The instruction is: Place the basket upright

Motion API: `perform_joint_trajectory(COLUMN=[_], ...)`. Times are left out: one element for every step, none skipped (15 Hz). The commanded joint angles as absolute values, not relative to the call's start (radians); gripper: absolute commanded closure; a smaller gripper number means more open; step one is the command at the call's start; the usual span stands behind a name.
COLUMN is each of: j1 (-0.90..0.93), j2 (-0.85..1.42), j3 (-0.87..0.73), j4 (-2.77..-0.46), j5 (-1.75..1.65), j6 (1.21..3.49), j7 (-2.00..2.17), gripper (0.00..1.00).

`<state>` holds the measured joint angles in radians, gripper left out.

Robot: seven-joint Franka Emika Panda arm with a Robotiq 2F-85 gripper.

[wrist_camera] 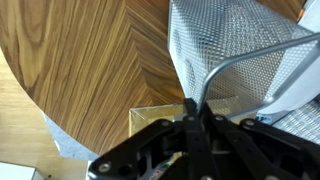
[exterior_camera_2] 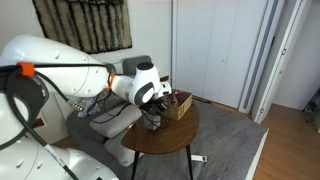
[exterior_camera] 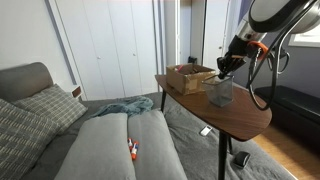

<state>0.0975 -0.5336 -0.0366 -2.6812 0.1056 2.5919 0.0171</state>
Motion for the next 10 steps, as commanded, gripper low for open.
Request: perform_joint_trajectory(j1=[0.142,0.143,0.144,0.141,0.135,0.125,0.118,0.112,0.106,0.102], j2=[-0.592,-0.604,-0.616,-0.635,-0.655,-0.675,-0.697,-0.719,-0.742,-0.763], j3=[-0.09,-0.093,-0.096,-0.092,-0.084,-0.071,-0.062,-0.051,-0.04,-0.028], j4=[-2.729,-2.729,-2.725,-2.722,-2.718,-2.712,-2.705,-2.7,-2.689,-2.678], j5=[0.186,0.192,0.197,0.194,0.187,0.176,0.166,0.159,0.153,0.149], j6=[2.616,2.607,2.598,2.586,2.57,2.545,2.516,2.484,2.434,2.383], j7=[-0.077,-0.086,-0.091,-0.089,-0.08,-0.061,-0.051,-0.04,-0.028,-0.016], gripper=[0.62,0.54,0.48,0.42,0.34,0.27,0.19,0.13,0.07,0.01])
